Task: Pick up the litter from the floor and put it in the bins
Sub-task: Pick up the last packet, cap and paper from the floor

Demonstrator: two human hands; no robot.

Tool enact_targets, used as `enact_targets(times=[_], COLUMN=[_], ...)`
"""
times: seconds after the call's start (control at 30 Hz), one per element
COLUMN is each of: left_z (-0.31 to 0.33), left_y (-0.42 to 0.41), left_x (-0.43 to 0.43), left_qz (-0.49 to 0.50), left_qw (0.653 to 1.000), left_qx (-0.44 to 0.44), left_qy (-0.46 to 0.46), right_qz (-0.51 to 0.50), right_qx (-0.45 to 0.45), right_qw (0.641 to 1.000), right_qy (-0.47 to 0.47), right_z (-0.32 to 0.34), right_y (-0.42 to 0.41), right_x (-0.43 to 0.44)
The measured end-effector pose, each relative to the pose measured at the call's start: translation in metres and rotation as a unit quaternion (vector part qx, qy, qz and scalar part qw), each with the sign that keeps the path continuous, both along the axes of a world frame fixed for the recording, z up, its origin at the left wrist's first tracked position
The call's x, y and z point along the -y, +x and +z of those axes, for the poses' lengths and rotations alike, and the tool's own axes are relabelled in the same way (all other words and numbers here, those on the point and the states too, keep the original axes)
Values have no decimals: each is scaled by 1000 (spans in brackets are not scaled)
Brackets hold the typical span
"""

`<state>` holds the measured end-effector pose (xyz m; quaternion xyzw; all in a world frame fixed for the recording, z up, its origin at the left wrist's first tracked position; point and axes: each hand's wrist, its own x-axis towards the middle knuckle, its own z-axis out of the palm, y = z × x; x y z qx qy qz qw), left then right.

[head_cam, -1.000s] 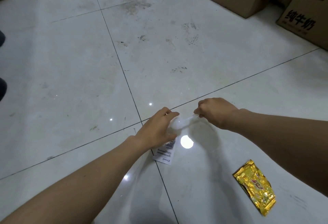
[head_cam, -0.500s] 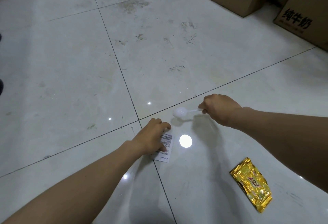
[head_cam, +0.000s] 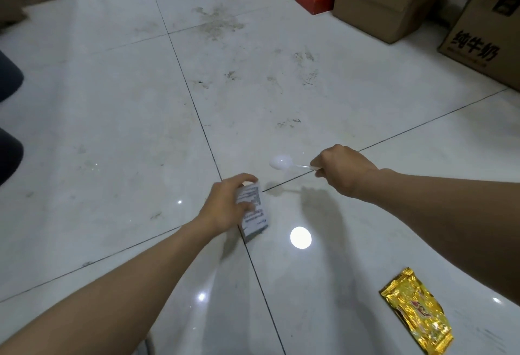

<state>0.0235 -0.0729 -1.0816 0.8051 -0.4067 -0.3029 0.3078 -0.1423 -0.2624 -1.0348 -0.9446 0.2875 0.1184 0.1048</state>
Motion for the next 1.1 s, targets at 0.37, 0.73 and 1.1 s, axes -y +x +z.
enact_targets(times=[0.37,0.73,1.1], left_z=[78,164,228], left_y=[108,245,352], left_x=[-35,-86,-192], left_qz=[178,276,348], left_qw=[975,931,890], left_qx=[-8,20,112], left_qy=[-136,-240,-271], right_qz=[-28,-18,61], right_qx=[153,254,286], right_qw=[986,965,953], right_qy=[65,64,79], right_z=[57,146,187], right_y=[134,294,421], right_x=[-45,-106,-210])
